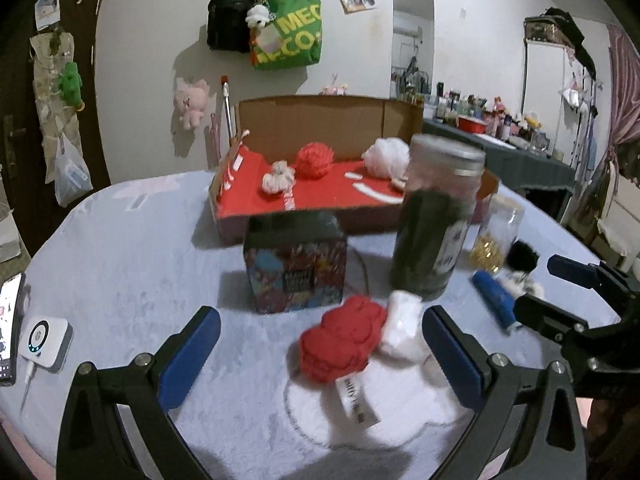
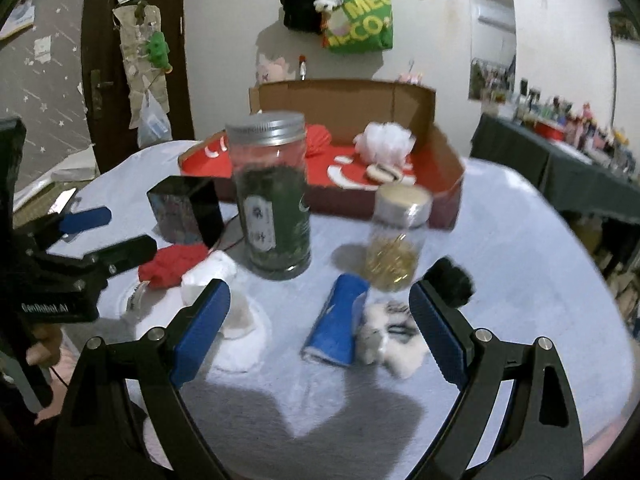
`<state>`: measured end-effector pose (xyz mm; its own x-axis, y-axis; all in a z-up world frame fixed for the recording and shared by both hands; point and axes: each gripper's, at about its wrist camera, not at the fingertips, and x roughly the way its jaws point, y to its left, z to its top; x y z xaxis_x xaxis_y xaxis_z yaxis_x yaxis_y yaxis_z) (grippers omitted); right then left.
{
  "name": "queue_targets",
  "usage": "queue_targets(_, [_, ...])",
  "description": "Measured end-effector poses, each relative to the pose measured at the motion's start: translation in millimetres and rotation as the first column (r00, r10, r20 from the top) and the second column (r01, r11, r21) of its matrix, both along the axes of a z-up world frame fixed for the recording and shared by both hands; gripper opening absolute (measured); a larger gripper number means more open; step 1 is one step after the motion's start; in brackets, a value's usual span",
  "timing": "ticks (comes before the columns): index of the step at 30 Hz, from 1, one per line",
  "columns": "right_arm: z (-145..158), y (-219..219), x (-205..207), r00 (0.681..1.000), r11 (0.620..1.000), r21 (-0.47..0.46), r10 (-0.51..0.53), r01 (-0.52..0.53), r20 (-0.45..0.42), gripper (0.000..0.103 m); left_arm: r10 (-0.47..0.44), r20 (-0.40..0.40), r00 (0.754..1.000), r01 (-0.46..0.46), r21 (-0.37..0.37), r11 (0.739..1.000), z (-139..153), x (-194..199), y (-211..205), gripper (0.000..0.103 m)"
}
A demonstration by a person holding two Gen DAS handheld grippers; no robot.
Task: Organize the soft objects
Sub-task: 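Withdraw both tools from the box toward the remaining items, then grasp the red knitted bunny pad with the left gripper while the right grasps the blue foam sponge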
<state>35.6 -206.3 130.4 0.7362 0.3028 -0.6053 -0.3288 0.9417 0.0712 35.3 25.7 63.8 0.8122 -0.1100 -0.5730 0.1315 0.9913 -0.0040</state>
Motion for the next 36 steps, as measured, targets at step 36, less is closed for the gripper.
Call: queue_targets(36, [-32.5, -0.4, 24.0, 0.991, 1.000, -0.006, -0.015, 0.014, -0.135, 0.091, -0.091, -0.120, 0.989, 0.097, 0.046, 0.994, -19.8, 28.2, 6.8, 0.096])
